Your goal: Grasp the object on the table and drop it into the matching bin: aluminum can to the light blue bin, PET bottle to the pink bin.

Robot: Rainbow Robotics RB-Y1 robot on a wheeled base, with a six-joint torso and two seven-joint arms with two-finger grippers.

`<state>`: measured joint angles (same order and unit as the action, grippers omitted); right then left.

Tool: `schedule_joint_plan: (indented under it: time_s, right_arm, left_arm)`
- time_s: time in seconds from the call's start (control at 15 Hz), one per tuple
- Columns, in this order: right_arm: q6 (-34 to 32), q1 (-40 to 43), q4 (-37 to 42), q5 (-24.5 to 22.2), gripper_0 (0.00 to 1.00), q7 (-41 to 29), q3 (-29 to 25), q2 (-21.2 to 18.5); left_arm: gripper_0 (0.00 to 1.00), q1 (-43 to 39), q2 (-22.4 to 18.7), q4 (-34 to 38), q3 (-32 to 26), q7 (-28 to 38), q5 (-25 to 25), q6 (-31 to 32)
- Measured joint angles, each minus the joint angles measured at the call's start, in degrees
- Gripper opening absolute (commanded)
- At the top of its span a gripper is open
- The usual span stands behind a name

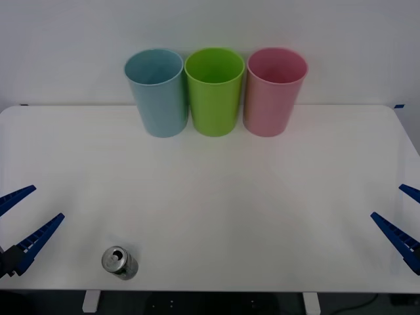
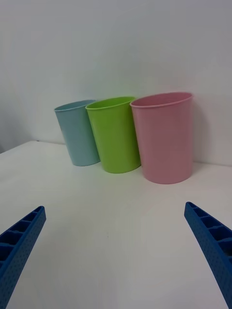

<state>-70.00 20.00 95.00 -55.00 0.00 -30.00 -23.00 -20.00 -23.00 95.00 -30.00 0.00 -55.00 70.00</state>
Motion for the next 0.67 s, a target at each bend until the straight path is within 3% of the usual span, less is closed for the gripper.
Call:
schedule_joint_plan:
  time_s: [0.33,0.67]
  right_arm:
    - [0.0,0.0,0.0,0.0,1.00,0.0,0.0,0.0]
    - [0.0,0.0,0.0,0.0,1.00,0.0,0.0,0.0]
  left_arm:
    - [1.00,0.3,0.5,-1.3,-0.1,0.0,-0.5,-0.2]
    - [1.00,0.1,-2.3,-2.7,0.3,-0.5,-0.6,-0.2]
